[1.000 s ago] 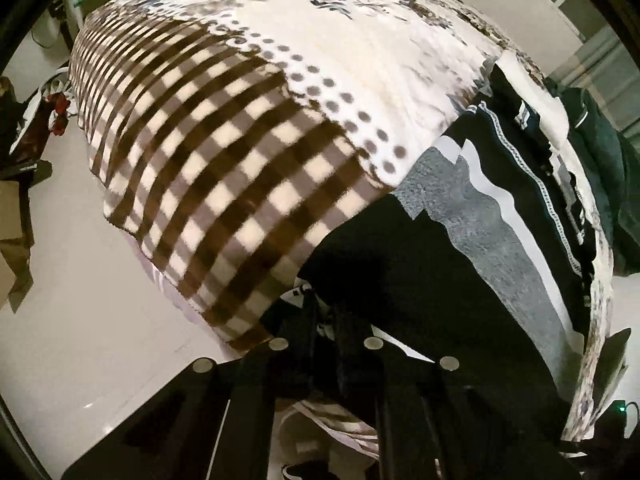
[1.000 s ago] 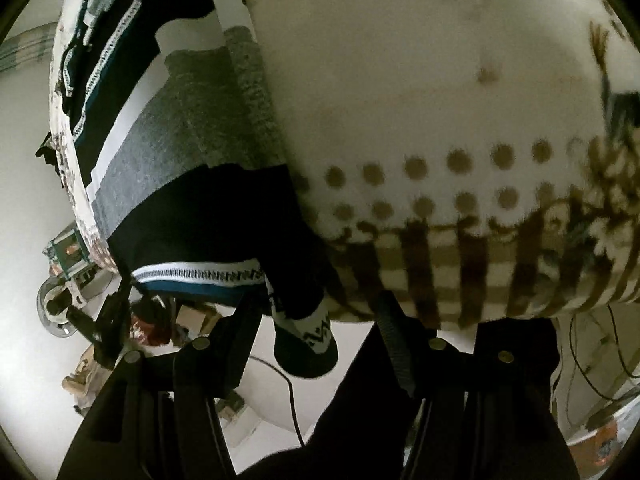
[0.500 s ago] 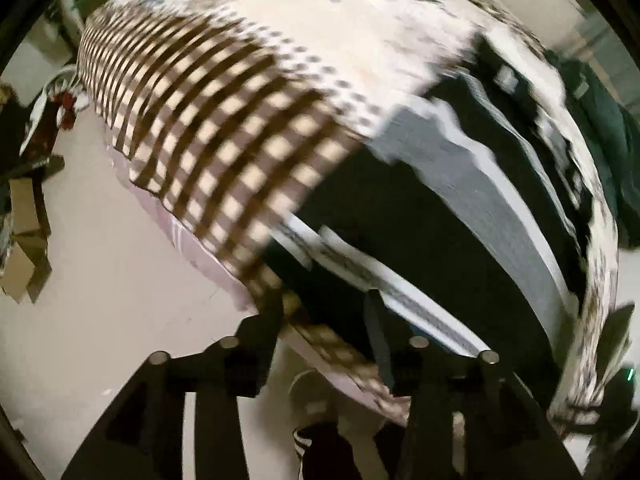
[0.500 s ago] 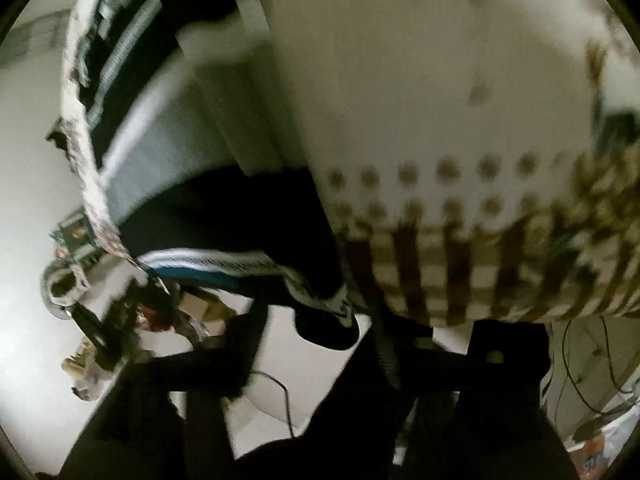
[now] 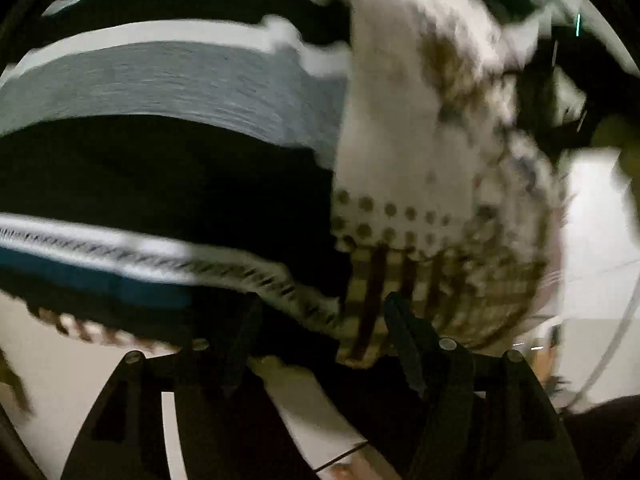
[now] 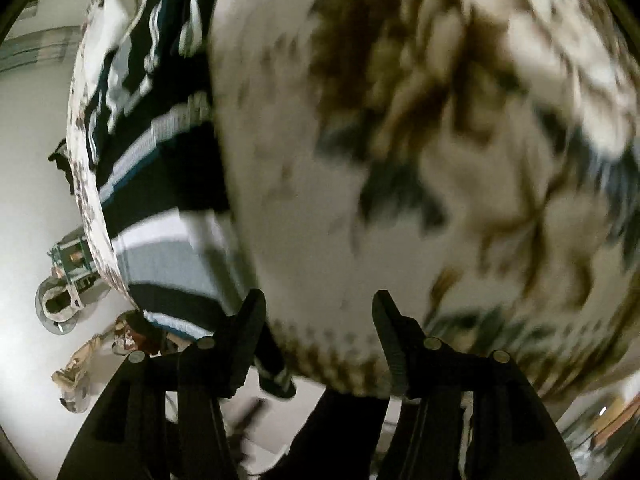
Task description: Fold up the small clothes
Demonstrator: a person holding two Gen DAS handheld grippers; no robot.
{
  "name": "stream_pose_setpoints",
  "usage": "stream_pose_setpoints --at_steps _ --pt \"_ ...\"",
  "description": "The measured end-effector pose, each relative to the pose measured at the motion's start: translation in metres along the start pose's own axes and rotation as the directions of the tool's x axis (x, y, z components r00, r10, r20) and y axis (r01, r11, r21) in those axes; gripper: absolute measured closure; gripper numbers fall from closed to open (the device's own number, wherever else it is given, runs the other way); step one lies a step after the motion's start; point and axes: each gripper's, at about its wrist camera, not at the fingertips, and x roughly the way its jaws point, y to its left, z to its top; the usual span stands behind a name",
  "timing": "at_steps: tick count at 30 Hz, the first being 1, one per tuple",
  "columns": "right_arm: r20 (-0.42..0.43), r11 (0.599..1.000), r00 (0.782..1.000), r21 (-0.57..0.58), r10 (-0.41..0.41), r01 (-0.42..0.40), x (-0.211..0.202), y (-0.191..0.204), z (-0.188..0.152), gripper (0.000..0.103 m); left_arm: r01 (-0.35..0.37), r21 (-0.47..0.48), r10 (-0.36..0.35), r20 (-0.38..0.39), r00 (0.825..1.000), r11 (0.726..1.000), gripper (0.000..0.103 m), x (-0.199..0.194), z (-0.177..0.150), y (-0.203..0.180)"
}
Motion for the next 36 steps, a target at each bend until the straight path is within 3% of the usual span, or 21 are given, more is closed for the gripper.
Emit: stream_pose_setpoints --at_steps 2,3,5,9,13,18,20,22,23,24,26,30,36 --pt "0.011 1.0 1.0 -0.016 0.0 0.0 -0.008 -0.004 0.024 0.045 -0.069 0.029 0.069 0.002 0.998 0.997 0.046 0.014 0.005 -0.008" --pt "0.014 1.0 1.0 -0.026 0.0 0.0 -0.012 -0.007 0.037 0.045 -0.119 0.041 0.118 0.027 0.993 0.992 0.069 0.018 0.005 -0.011" --pt "0.018 0.999 1.0 -0.039 0.016 -0.015 -0.02 -0.011 0.068 0.045 -0.184 0.039 0.182 0.046 0.982 0.982 0.092 0.017 0.004 -0.009" --pt "0.038 0.995 0.996 -0.058 0.079 -0.077 -0.026 -0.006 0.137 0.045 -0.182 0.015 0.18 0.092 0.979 0.983 0.096 -0.004 0.001 -0.003" --pt "0.068 0.979 0.979 -0.078 0.191 -0.186 -0.02 0.02 0.22 0.045 -0.189 -0.008 0.188 0.12 0.975 0.982 0.096 -0.035 -0.004 -0.004" --pt "0.088 0.928 0.924 -0.036 0.372 -0.37 0.002 0.061 0.316 0.045 -0.2 -0.048 0.205 0.141 0.969 0.979 0.096 -0.073 -0.002 0.007" --pt "0.081 0.925 0.921 -0.015 0.38 -0.38 0.014 0.073 0.338 0.045 -0.203 -0.056 0.209 0.147 0.967 0.978 0.096 -0.083 0.005 0.013" --pt "0.062 0.932 0.93 0.003 0.363 -0.363 0.031 0.085 0.353 0.049 -0.203 -0.064 0.21 0.155 0.965 0.977 0.096 -0.09 0.009 0.017" --pt "0.063 0.938 0.936 0.009 0.346 -0.347 0.038 0.09 0.356 0.058 -0.198 -0.068 0.207 0.162 0.965 0.978 0.096 -0.093 0.012 0.019" --pt "0.064 0.945 0.943 0.012 0.326 -0.328 0.042 0.094 0.358 0.093 -0.197 -0.071 0.206 0.168 0.964 0.978 0.096 -0.093 0.015 0.019" --pt "0.096 0.966 0.961 -0.007 0.258 -0.259 0.037 0.108 0.357 0.092 -0.177 -0.088 0.191 0.189 0.963 0.98 0.096 -0.098 0.018 0.023" --pt "0.142 0.981 0.973 -0.099 0.181 -0.168 0.005 0.154 0.34 0.093 -0.096 -0.143 0.126 0.223 0.967 0.985 0.097 -0.117 0.016 0.043" --pt "0.178 0.966 0.982 -0.257 0.065 -0.017 -0.044 0.279 0.303 0.093 0.021 -0.233 0.052 0.301 0.952 0.972 0.097 -0.161 0.008 0.101"
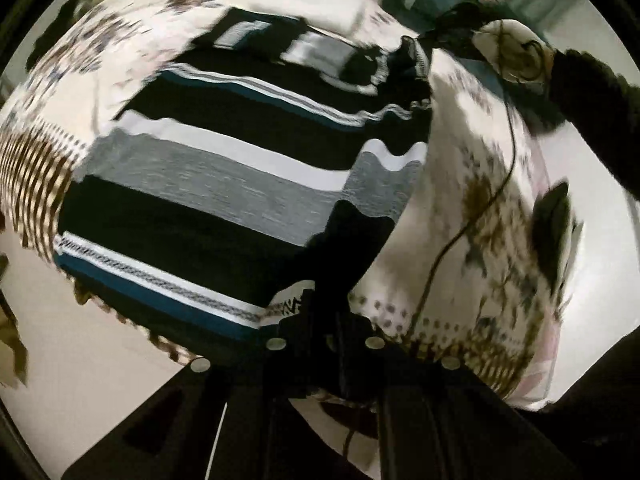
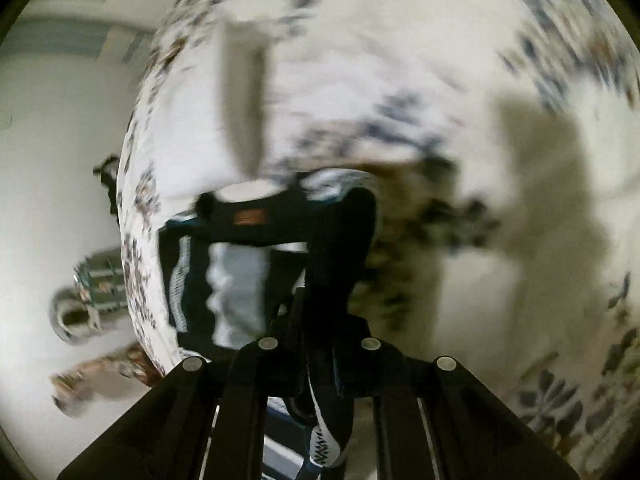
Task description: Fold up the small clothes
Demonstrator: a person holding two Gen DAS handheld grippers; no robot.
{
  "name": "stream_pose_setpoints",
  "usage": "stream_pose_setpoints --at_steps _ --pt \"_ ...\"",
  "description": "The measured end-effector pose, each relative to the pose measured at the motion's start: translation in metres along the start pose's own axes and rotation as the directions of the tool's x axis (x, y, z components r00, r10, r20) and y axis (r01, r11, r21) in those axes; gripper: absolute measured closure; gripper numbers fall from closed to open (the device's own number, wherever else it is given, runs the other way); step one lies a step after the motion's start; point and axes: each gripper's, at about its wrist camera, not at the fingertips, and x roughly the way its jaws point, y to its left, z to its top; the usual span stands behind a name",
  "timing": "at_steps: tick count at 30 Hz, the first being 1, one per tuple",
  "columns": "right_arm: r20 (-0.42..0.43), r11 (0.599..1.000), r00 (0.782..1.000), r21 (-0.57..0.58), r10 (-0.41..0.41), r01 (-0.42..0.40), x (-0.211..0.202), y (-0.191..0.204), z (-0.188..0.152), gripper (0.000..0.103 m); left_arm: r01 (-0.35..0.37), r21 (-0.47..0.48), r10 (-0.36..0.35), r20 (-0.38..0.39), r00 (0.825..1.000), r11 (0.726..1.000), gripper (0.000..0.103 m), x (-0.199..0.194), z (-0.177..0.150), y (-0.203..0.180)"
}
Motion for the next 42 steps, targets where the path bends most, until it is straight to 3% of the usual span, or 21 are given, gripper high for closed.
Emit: stream_pose_setpoints --at_steps 3,8,10,15,19,23,26,28,29,30,33,35,38,40,41,42 --pt "-0.005 0.997 0.998 -0.049 -0.064 0.063 0.004 0.073 0.003 0.093 0.038 -0.095 -0.034 0.041 0.999 0.995 0.097 -0.019 0.013 0.047" --pt "0.001 0.968 0.98 -0.154 -0.198 0.196 0.068 0.212 0.016 0.093 0.084 -0.262 -0.052 0.129 0.99 0.961 0.097 -0.04 0.031 0.14" --pt "0.005 0.943 0.964 -0.208 -0.267 0.262 0.111 0.263 0.022 0.093 0.094 -0.302 -0.048 0.155 0.987 0.949 0.097 -0.04 0.037 0.172" --pt "0.019 0.875 0.912 -0.276 -0.409 0.398 0.203 0.341 0.027 0.093 0.104 -0.402 -0.035 0.174 0.984 0.91 0.097 -0.015 0.045 0.254" --pt "0.032 0.824 0.864 -0.284 -0.503 0.491 0.26 0.358 0.03 0.093 0.109 -0.46 -0.042 0.155 0.987 0.881 0.099 0.017 0.047 0.31" --pt "0.017 0.82 0.849 -0.25 -0.528 0.515 0.285 0.351 0.036 0.093 0.153 -0.484 -0.103 0.129 0.986 0.862 0.098 0.042 0.051 0.342" --pt "-0.043 0.861 0.879 -0.232 -0.475 0.454 0.285 0.341 0.038 0.086 0.175 -0.517 -0.15 0.089 0.985 0.838 0.093 0.046 0.044 0.352" --pt "-0.085 0.895 0.909 -0.236 -0.407 0.379 0.272 0.335 0.029 0.059 0.177 -0.555 -0.174 0.058 0.983 0.813 0.08 0.043 0.034 0.361" --pt "-0.095 0.908 0.921 -0.233 -0.378 0.348 0.264 0.332 0.023 0.052 0.168 -0.582 -0.174 0.047 0.984 0.796 0.067 0.039 0.029 0.368" --pt "-0.103 0.919 0.931 -0.231 -0.35 0.32 0.253 0.328 0.013 0.044 0.176 -0.601 -0.183 0.051 0.982 0.78 0.06 0.034 0.025 0.372" --pt "-0.146 0.931 0.946 -0.271 -0.29 0.244 0.224 0.313 -0.041 0.044 0.203 -0.643 -0.2 0.079 0.977 0.739 0.044 0.018 0.015 0.381" --pt "-0.2 0.94 0.945 -0.277 -0.259 0.199 0.211 0.296 -0.095 0.044 0.218 -0.643 -0.217 0.081 0.973 0.734 0.043 0.015 0.018 0.379" --pt "-0.326 0.965 0.921 -0.219 -0.211 0.143 0.211 0.257 -0.199 0.044 0.202 -0.611 -0.22 0.047 0.974 0.766 0.043 0.025 0.033 0.365" --pt "-0.399 0.98 0.899 -0.153 -0.181 0.13 0.22 0.231 -0.265 0.044 0.167 -0.572 -0.194 0.013 0.981 0.803 0.043 0.039 0.045 0.352" --pt "-0.444 0.988 0.883 -0.096 -0.15 0.12 0.227 0.215 -0.303 0.044 0.134 -0.555 -0.166 -0.008 0.986 0.821 0.046 0.045 0.048 0.348" --pt "-0.484 0.993 0.868 -0.039 -0.113 0.107 0.235 0.202 -0.335 0.044 0.093 -0.531 -0.122 -0.02 0.992 0.842 0.062 0.05 0.051 0.341"
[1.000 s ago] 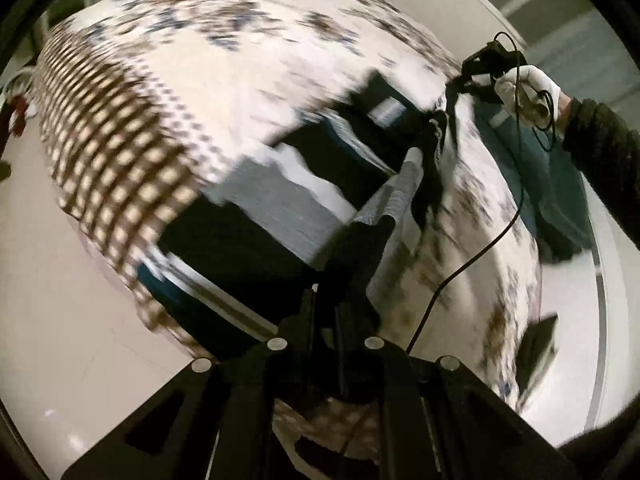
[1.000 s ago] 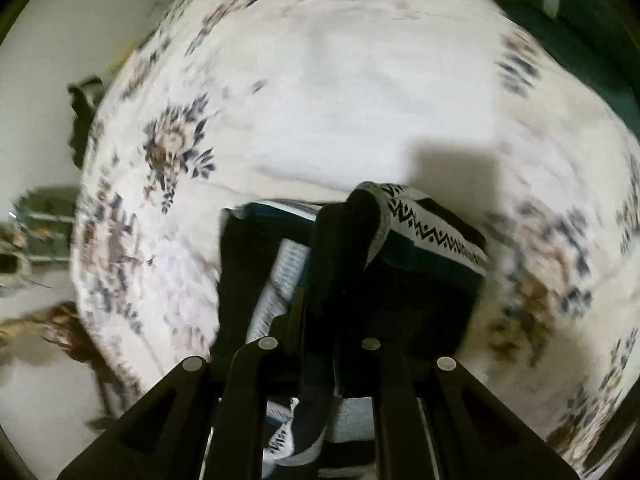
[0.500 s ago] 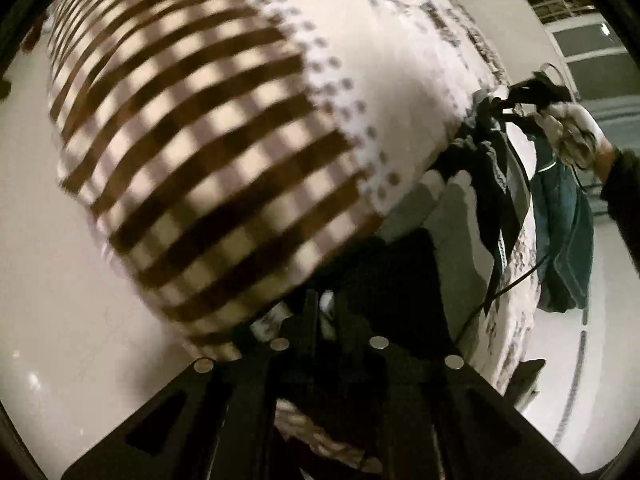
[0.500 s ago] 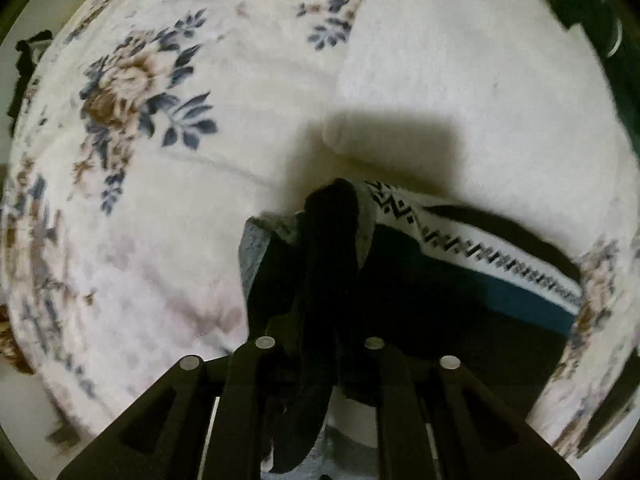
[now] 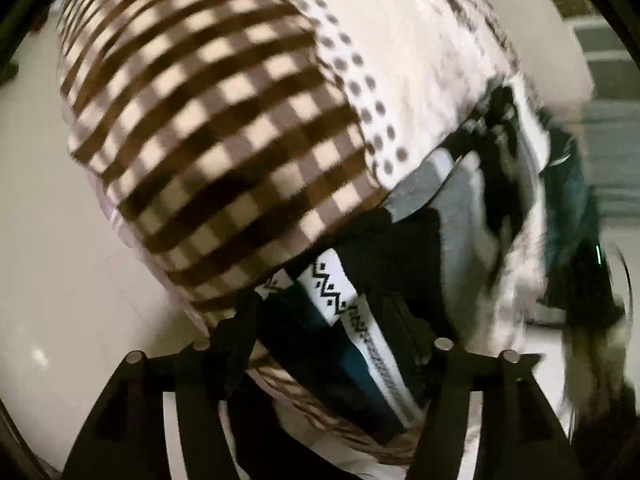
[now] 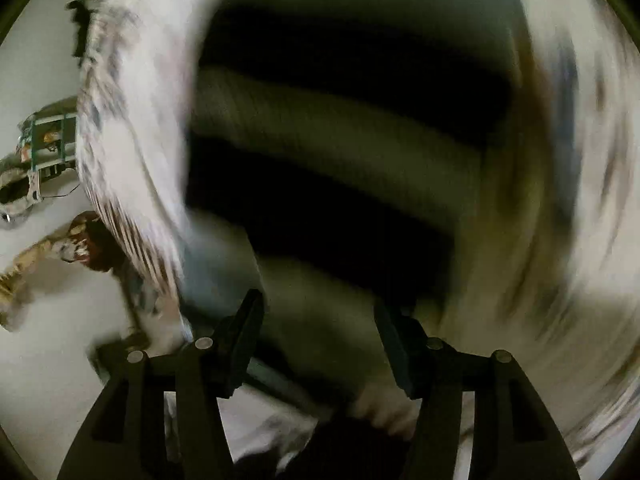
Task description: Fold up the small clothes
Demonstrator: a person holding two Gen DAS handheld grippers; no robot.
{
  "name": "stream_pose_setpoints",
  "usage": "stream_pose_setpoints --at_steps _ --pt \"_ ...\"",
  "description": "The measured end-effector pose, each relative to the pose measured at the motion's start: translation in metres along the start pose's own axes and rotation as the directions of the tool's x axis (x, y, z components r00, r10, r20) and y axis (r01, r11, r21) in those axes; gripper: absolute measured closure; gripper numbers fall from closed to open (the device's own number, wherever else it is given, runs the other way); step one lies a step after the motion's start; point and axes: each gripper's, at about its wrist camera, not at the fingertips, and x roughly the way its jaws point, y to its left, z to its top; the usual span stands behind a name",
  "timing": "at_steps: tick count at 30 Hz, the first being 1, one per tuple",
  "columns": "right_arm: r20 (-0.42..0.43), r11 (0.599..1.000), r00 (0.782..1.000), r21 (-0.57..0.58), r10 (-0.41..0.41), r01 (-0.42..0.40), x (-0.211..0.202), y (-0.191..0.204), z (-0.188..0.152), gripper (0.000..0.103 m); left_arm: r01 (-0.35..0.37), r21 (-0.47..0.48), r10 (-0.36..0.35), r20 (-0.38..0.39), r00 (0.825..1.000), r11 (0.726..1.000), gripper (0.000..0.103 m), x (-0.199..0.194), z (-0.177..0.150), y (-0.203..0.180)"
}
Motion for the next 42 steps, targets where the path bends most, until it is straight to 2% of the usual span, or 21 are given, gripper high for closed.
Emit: stream_pose_setpoints --at_steps 1,2,5,6,8,10,12,17,19,20,21,22,23,24,26,29,33,34,36,39,42 --pt "-0.043 0.998 0.998 0.054 0.04 -0.038 0.026 -0.012 -0.026 0.044 -0.03 0.014 0.03 0.009 1.0 0.999 0.077 0.002 -0.001 -0.002" --pt "-0.079 0.993 0.995 0.102 0.068 -0.06 0.05 -0.022 -0.048 0.044 -0.05 0.018 0.049 0.011 0.999 0.999 0.086 0.005 -0.002 -0.002" --pt "-0.129 0.972 0.98 0.196 0.153 -0.127 0.105 -0.043 -0.098 0.044 -0.051 0.006 0.05 0.056 0.997 0.999 0.094 -0.001 -0.007 0.0" --pt "-0.117 0.959 0.973 0.226 0.199 -0.169 0.121 -0.048 -0.113 0.045 -0.064 0.02 0.063 0.065 0.996 0.998 0.096 -0.005 -0.01 0.0" --pt "-0.081 0.954 0.971 0.22 0.227 -0.204 0.135 -0.048 -0.129 0.093 -0.094 0.049 0.09 0.077 0.993 0.994 0.097 -0.01 -0.014 -0.002" --pt "-0.031 0.955 0.974 0.203 0.225 -0.214 0.137 -0.046 -0.146 0.098 -0.109 0.058 0.104 0.083 0.991 0.992 0.097 -0.016 -0.015 0.001" --pt "-0.021 0.975 0.986 0.156 0.164 -0.158 0.14 -0.043 -0.154 0.098 -0.146 0.067 0.14 0.077 0.987 0.987 0.097 -0.013 -0.013 0.005" --pt "-0.013 0.966 0.98 0.169 0.198 -0.193 0.129 -0.059 -0.154 0.095 -0.136 0.101 0.135 0.021 0.991 0.985 0.093 -0.018 -0.016 -0.008" --pt "-0.002 0.95 0.967 0.184 0.255 -0.251 0.111 -0.067 -0.154 0.084 -0.156 0.115 0.155 0.016 0.988 0.981 0.086 -0.032 -0.013 -0.023" --pt "0.024 0.948 0.964 0.177 0.265 -0.265 0.096 -0.074 -0.154 0.078 -0.161 0.127 0.158 0.028 0.987 0.979 0.076 -0.039 -0.011 -0.031" --pt "0.058 0.949 0.963 0.165 0.263 -0.269 0.081 -0.08 -0.153 0.063 -0.156 0.152 0.15 0.046 0.988 0.976 0.066 -0.045 -0.009 -0.041" --pt "0.097 0.948 0.96 0.156 0.264 -0.276 0.067 -0.086 -0.152 0.053 -0.149 0.195 0.138 0.07 0.988 0.969 0.063 -0.051 -0.006 -0.054" --pt "0.123 0.948 0.957 0.153 0.262 -0.279 0.052 -0.097 -0.148 0.052 -0.154 0.229 0.137 0.088 0.987 0.961 0.054 -0.053 -0.002 -0.065" --pt "0.146 0.949 0.956 0.15 0.256 -0.277 0.039 -0.104 -0.144 0.052 -0.157 0.263 0.133 0.107 0.985 0.952 0.049 -0.054 0.002 -0.075" --pt "0.181 0.954 0.955 0.149 0.233 -0.261 0.019 -0.116 -0.133 0.052 -0.143 0.328 0.11 0.116 0.987 0.934 0.049 -0.044 0.017 -0.095" --pt "0.22 0.955 0.955 0.173 0.2 -0.24 -0.004 -0.127 -0.108 0.052 -0.111 0.394 0.084 0.084 0.993 0.913 0.049 -0.001 0.044 -0.124" --pt "0.262 0.949 0.947 0.203 0.185 -0.241 -0.039 -0.117 -0.058 0.052 -0.128 0.477 0.13 0.029 0.991 0.87 0.052 0.053 0.062 -0.135" --pt "0.276 0.947 0.943 0.204 0.188 -0.248 -0.05 -0.112 -0.045 0.052 -0.141 0.494 0.145 0.029 0.989 0.858 0.056 0.06 0.063 -0.134" --pt "0.301 0.947 0.934 0.193 0.192 -0.256 -0.071 -0.083 -0.009 0.052 -0.138 0.517 0.145 0.026 0.989 0.845 0.089 0.066 0.062 -0.132" --pt "0.327 0.962 0.929 0.146 0.172 -0.23 -0.091 -0.027 0.05 0.052 -0.099 0.534 0.103 0.024 0.994 0.84 0.095 0.058 0.062 -0.124" --pt "0.363 0.985 0.928 0.106 0.087 -0.133 -0.102 0.033 0.124 0.045 -0.057 0.536 0.064 0.005 0.998 0.842 0.096 0.051 0.066 -0.119"
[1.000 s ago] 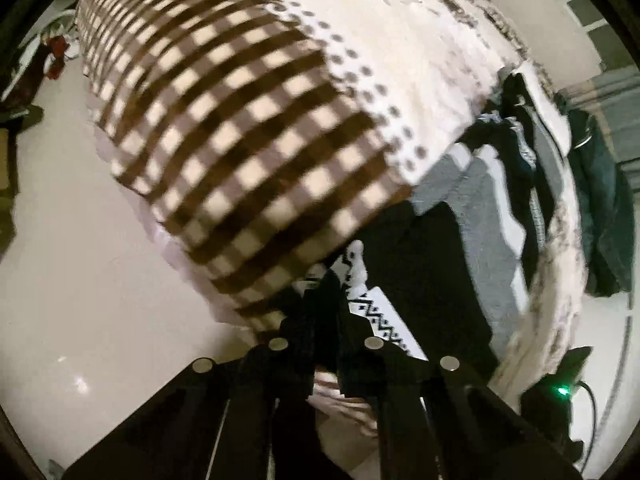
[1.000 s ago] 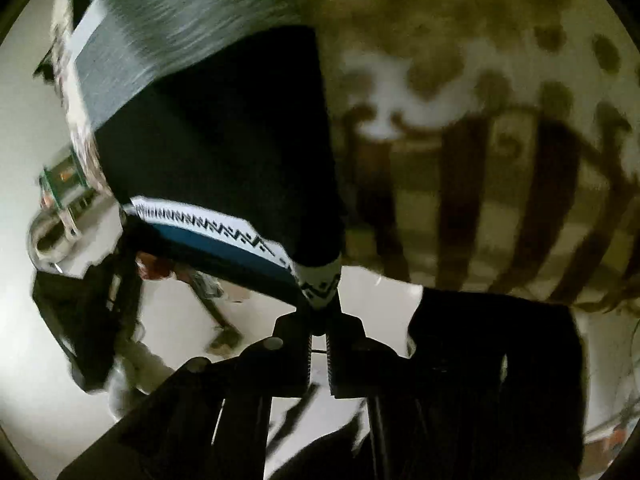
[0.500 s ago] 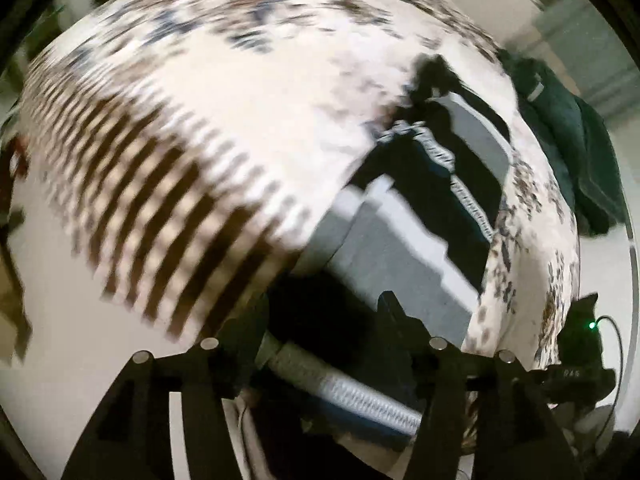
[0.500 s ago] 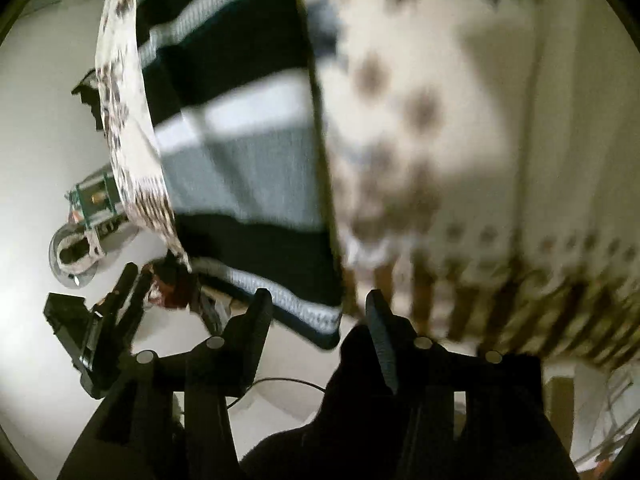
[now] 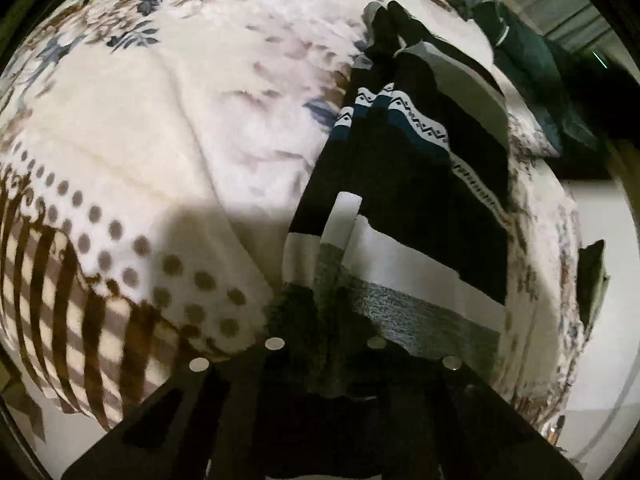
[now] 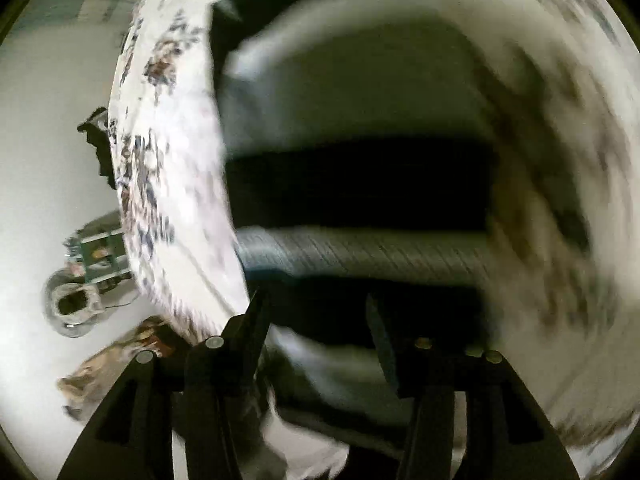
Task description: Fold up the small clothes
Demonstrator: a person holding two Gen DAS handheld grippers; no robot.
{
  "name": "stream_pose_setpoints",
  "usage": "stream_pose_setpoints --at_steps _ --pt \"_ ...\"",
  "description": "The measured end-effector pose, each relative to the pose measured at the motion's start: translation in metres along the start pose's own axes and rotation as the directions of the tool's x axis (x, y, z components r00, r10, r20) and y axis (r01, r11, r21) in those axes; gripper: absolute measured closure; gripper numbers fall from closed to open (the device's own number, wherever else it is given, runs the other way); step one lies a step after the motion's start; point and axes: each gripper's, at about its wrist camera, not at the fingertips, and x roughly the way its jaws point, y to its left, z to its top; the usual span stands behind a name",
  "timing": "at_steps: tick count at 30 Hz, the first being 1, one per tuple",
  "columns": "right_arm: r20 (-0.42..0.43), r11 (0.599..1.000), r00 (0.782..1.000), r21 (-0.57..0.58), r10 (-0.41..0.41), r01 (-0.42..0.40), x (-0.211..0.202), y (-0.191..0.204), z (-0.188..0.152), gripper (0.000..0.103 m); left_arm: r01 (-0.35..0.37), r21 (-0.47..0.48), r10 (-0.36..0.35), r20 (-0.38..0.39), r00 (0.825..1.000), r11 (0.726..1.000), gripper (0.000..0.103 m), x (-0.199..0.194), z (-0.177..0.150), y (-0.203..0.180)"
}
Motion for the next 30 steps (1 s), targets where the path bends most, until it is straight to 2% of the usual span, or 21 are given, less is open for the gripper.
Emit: stream_pose_setpoints --at_steps 3,5,6,7,8,12,14,16,18,19,20,21,22,24,27,30 --pt "-0.003 0.988 0.989 -0.055 -0.145 0.144 0.044 0.058 0.061 0.044 0.044 -0.013 -0.045 -0.005 0.999 0.999 0.096 -0.002 0.004 0.009" --pt "-0.041 0.964 0.968 -0.109 -0.248 0.243 0.074 0.081 0.084 0.044 0.069 -0.018 -0.069 -0.007 0.998 0.997 0.096 -0.005 0.004 0.014" --pt "-0.04 0.954 0.958 -0.108 -0.284 0.278 0.078 0.084 0.088 0.052 0.081 -0.022 -0.081 -0.006 0.997 0.996 0.098 -0.008 0.004 0.017" --pt "-0.024 0.95 0.955 -0.11 -0.297 0.292 0.077 0.086 0.088 0.081 0.091 -0.027 -0.091 -0.005 0.996 0.996 0.098 -0.009 0.005 0.018" --pt "-0.01 0.945 0.951 -0.115 -0.31 0.307 0.075 0.092 0.087 0.086 0.099 -0.035 -0.1 -0.001 0.995 0.994 0.098 -0.011 0.005 0.02" --pt "0.052 0.94 0.945 -0.106 -0.322 0.326 0.066 0.107 0.083 0.089 0.113 -0.05 -0.113 0.009 0.994 0.992 0.098 -0.018 0.006 0.028" --pt "0.044 0.937 0.943 -0.106 -0.329 0.332 0.068 0.102 0.078 0.089 0.111 -0.057 -0.112 -0.004 0.994 0.992 0.098 -0.014 0.007 0.033" --pt "0.006 0.927 0.935 -0.133 -0.354 0.351 0.081 0.096 0.081 0.086 0.136 -0.093 -0.142 -0.055 0.988 0.986 0.096 -0.003 0.009 0.043" --pt "-0.024 0.936 0.945 -0.152 -0.326 0.319 0.08 0.094 0.082 0.082 0.17 -0.133 -0.184 -0.104 0.977 0.977 0.092 0.004 0.011 0.051" --pt "-0.031 0.952 0.961 -0.151 -0.274 0.267 0.07 0.09 0.08 0.075 0.19 -0.144 -0.207 -0.117 0.971 0.971 0.088 0.001 0.011 0.056" --pt "-0.044 0.971 0.978 -0.141 -0.202 0.194 0.056 0.082 0.073 0.068 0.196 -0.147 -0.215 -0.126 0.968 0.97 0.076 -0.002 0.011 0.058" --pt "-0.055 0.982 0.987 -0.124 -0.149 0.142 0.044 0.072 0.065 0.051 0.214 -0.151 -0.235 -0.14 0.962 0.965 0.067 -0.007 0.01 0.062" --pt "-0.068 0.991 0.993 -0.103 -0.098 0.091 0.031 0.06 0.051 0.043 0.224 -0.152 -0.246 -0.145 0.958 0.963 0.066 -0.011 0.01 0.065" --pt "-0.105 0.996 0.993 -0.075 -0.047 0.04 0.017 0.031 0.018 0.043 0.219 -0.145 -0.243 -0.17 0.955 0.965 0.06 -0.019 0.005 0.073" --pt "-0.17 0.998 0.984 0.001 -0.063 0.064 0.019 -0.025 -0.05 0.043 0.197 -0.107 -0.216 -0.216 0.952 0.975 0.058 -0.017 -0.006 0.077" --pt "-0.249 0.988 0.966 0.117 -0.067 0.099 0.044 -0.081 -0.118 0.043 0.188 -0.078 -0.202 -0.248 0.947 0.979 0.058 -0.009 -0.018 0.075"
